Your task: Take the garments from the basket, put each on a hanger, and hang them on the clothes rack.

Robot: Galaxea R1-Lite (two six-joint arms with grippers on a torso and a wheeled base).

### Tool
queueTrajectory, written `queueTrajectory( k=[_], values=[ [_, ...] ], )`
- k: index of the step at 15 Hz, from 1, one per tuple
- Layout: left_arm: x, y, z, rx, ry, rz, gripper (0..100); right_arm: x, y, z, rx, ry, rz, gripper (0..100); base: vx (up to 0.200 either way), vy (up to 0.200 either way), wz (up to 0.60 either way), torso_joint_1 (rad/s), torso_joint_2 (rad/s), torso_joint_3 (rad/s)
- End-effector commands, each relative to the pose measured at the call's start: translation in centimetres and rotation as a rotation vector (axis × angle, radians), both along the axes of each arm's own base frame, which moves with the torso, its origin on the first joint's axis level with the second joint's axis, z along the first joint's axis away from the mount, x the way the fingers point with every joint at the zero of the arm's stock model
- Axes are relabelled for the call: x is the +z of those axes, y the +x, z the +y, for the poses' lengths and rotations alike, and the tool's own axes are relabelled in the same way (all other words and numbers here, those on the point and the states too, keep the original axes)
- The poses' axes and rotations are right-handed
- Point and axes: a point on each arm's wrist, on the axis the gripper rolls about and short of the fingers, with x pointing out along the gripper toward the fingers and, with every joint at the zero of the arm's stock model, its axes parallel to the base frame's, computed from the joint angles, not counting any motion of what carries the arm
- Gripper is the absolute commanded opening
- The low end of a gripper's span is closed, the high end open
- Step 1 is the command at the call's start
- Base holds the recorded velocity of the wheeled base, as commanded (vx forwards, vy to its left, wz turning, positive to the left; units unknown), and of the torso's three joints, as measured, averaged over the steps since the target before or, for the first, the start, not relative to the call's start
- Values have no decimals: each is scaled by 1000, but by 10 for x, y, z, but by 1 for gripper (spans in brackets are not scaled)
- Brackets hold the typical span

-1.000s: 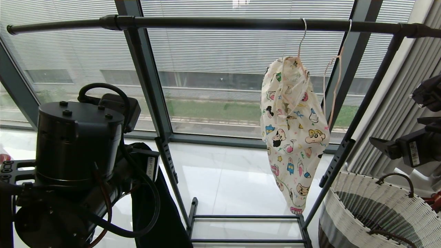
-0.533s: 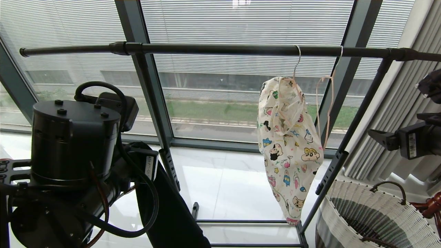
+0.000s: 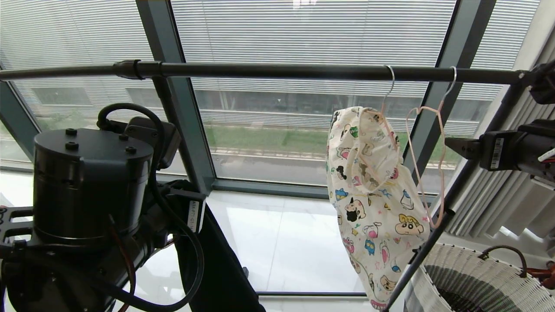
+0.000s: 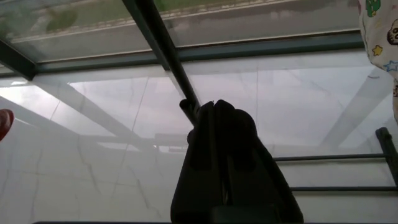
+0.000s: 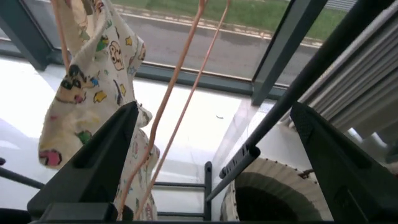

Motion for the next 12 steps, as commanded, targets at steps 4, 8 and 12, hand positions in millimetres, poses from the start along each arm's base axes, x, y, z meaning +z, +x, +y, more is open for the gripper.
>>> queueTrajectory(
  k=[4,8,12],
  values=[
    [1,-4,-8,-35,-22,-21,0,-11,15,7,-5,1,50,100,0,0,0,0,0,0],
    [2,-4,-7,-35,-26,-24,0,-24,24,11,-20,25,102,100,0,0,0,0,0,0],
    [2,-4,-7,-35,-24,-23,0,-33,26,12,-43,76,166,100,0,0,0,0,0,0]
  ],
)
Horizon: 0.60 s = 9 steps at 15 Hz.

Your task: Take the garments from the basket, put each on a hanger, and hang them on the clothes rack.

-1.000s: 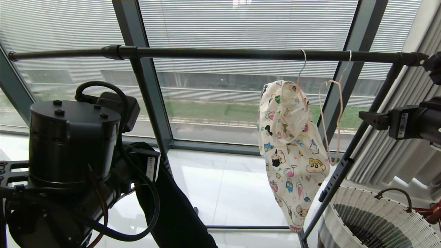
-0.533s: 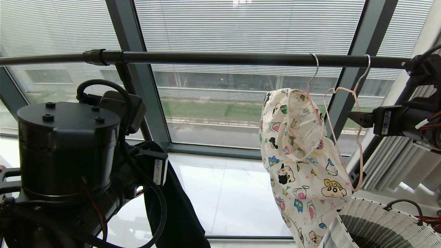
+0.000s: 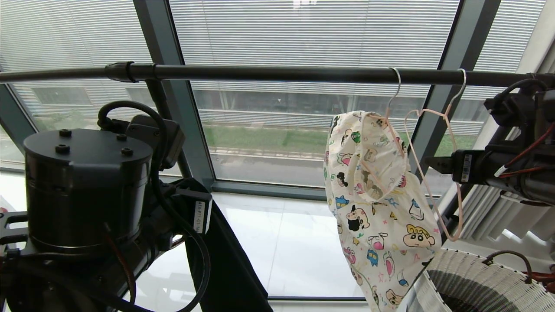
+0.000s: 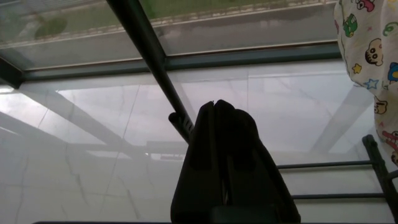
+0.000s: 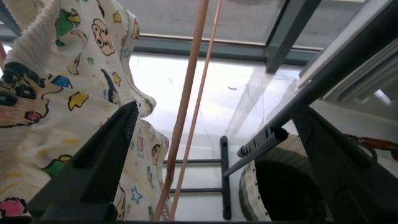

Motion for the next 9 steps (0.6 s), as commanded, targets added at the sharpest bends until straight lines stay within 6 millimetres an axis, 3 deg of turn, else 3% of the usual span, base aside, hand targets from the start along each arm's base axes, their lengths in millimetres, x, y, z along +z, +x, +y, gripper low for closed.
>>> queueTrajectory(
  k=[1,9],
  values=[
    [0,0,0,-1,-1,-1,0,-4,3,2,-6,13,16,100,0,0,0,0,0,0],
    [0,0,0,-1,0,0,0,-14,14,8,-15,29,54,100,0,0,0,0,0,0]
  ],
)
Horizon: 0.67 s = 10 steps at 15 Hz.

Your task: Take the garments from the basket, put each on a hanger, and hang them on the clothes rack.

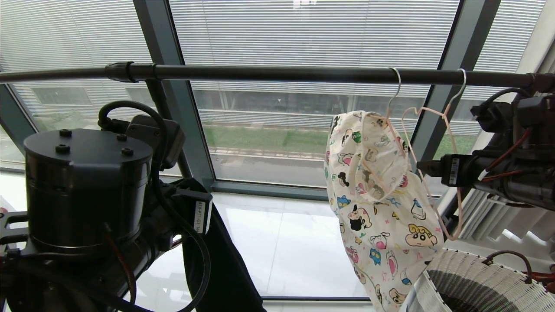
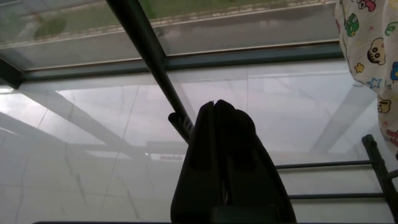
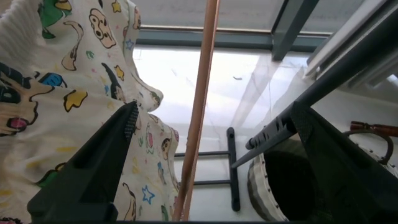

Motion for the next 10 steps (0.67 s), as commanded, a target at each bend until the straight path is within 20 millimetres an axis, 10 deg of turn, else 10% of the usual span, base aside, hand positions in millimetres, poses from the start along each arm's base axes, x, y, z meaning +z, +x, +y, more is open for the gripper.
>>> queueTrajectory(
  k=[1,10],
  values=[
    [-1,0,0,0,2,2,0,-3,3,2,0,-5,10,100,0,0,0,0,0,0],
    [-2,1,-1,0,7,6,0,31,-1,4,16,-3,-6,100,0,0,0,0,0,0]
  ],
)
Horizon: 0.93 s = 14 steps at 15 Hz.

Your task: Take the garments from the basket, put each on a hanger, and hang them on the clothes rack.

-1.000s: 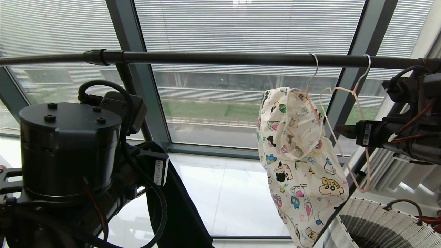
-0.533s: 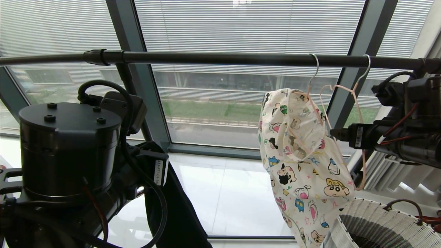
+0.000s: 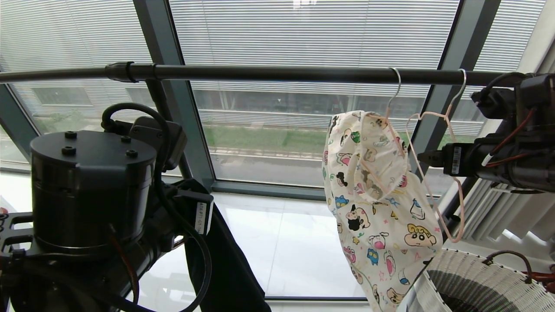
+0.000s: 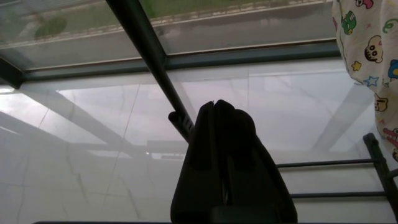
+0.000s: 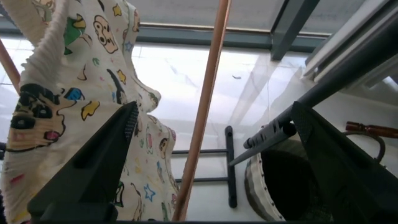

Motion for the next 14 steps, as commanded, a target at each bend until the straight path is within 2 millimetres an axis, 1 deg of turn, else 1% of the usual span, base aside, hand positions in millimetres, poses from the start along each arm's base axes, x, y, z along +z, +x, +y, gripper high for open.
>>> queueTrajectory(
  k=[1,5,14],
  values=[
    [-1,1,-1,0,2,2,0,6,0,2,8,5,-12,100,0,0,0,0,0,0],
    [0,0,0,0,-1,0,0,1,-1,1,-3,-15,25,100,0,0,0,0,0,0],
    [0,-1,-1,-7,-1,0,0,0,-1,-5,-69,-46,29,100,0,0,0,0,0,0]
  ],
)
